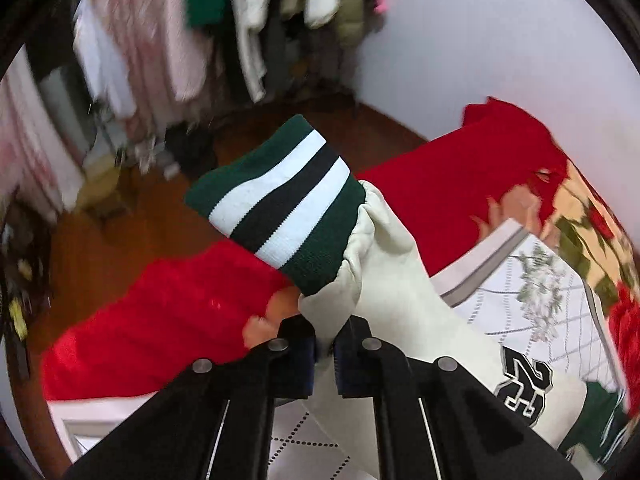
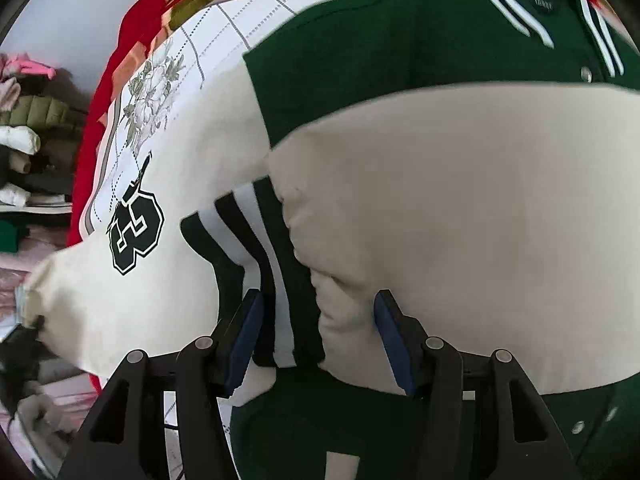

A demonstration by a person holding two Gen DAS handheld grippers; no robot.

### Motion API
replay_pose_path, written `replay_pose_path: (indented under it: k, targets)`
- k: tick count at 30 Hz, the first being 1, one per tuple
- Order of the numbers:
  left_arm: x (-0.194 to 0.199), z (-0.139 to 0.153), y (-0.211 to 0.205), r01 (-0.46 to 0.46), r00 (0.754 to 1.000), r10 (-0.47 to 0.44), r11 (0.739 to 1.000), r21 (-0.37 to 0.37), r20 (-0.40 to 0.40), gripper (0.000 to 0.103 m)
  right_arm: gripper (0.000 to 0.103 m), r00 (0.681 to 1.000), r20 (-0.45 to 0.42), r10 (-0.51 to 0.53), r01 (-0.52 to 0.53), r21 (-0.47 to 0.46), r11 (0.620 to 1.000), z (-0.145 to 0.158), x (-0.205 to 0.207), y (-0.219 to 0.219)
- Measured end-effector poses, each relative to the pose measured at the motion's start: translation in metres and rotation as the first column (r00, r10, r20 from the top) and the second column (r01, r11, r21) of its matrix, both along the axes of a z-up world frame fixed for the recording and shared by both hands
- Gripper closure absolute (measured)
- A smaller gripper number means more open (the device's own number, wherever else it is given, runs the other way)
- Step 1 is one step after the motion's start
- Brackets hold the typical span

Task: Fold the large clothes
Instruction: 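Fold the numbered sleeve across the body with left tool while right tool releases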

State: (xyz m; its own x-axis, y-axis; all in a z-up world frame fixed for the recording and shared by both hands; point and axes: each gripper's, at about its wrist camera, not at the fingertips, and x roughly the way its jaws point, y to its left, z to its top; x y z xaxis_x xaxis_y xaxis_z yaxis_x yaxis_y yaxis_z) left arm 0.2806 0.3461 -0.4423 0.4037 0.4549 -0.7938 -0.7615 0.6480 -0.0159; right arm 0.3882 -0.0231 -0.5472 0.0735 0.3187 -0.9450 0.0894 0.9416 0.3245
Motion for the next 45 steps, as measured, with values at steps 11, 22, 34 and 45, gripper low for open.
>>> replay_pose_path:
  k: [11,22,34,45]
  targets:
    - [0.026,0.074,-0.112,0.340,0.939,-0.340,0.901,0.268,-0.046,0.100,0.011,0.989,0.149,0.025,0.034,-0.380,0.924,0.065,-0.012,-0.051]
    - [0.037,0.091,-0.299,0.619,0.781,-0.620,0.753,0.223,-0.078,0.102,0.011,0.978,0.157,-0.141,0.180,-0.266,0.947,0.087,-0.049,-0.185]
    - [0.066,0.038,-0.543,0.838,0.540,-0.837,0.544,-0.029,-0.092,0.101,0.011,0.918,0.094,-0.384,0.393,-0.333,0.857,0.056,-0.110,-0.407]
    - [0.061,-0.038,-0.635,0.870,0.436,-0.869,0.473,-0.136,-0.233,0.086,0.011,0.883,0.067,-0.464,0.465,-0.249,0.850,0.046,-0.140,-0.507]
